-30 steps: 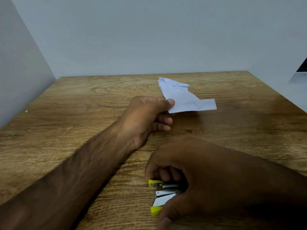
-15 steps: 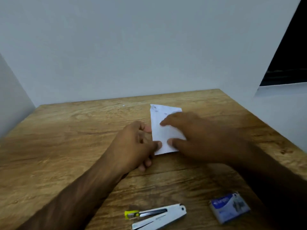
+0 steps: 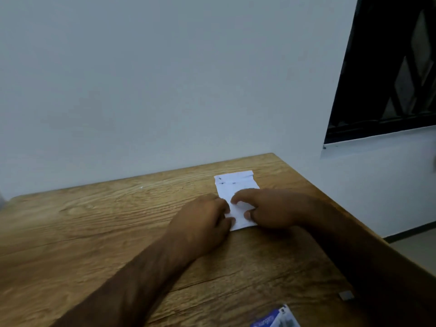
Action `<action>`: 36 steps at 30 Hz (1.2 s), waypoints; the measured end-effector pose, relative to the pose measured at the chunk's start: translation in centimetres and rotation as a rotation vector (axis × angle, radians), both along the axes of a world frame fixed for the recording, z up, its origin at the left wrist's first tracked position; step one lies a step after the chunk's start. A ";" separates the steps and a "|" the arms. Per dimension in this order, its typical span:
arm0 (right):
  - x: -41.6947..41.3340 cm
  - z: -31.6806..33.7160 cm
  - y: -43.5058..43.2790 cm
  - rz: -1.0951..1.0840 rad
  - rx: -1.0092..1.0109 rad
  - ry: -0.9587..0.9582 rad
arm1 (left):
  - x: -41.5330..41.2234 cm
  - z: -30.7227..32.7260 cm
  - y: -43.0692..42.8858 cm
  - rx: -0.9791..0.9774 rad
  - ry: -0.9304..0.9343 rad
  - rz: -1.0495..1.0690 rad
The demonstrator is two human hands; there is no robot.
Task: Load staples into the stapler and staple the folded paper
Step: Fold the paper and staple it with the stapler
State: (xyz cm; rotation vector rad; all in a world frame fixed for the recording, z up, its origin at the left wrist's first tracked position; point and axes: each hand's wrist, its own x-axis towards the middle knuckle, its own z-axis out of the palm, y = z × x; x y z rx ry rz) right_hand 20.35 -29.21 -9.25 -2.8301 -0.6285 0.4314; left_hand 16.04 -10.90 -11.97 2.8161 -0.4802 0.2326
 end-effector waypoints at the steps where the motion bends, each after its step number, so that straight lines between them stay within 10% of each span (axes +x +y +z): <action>1: 0.7 -0.1 -0.5 -0.026 0.007 -0.009 | 0.9 0.0 -0.8 0.012 0.007 0.004; 17: 6.9 -3.8 -4.8 -0.172 0.005 -0.473 | 10.7 0.2 -7.4 0.154 -0.022 0.103; 36: 5.9 -2.6 -4.6 -0.187 0.119 -0.518 | 4.8 2.4 -3.1 -0.152 0.261 0.114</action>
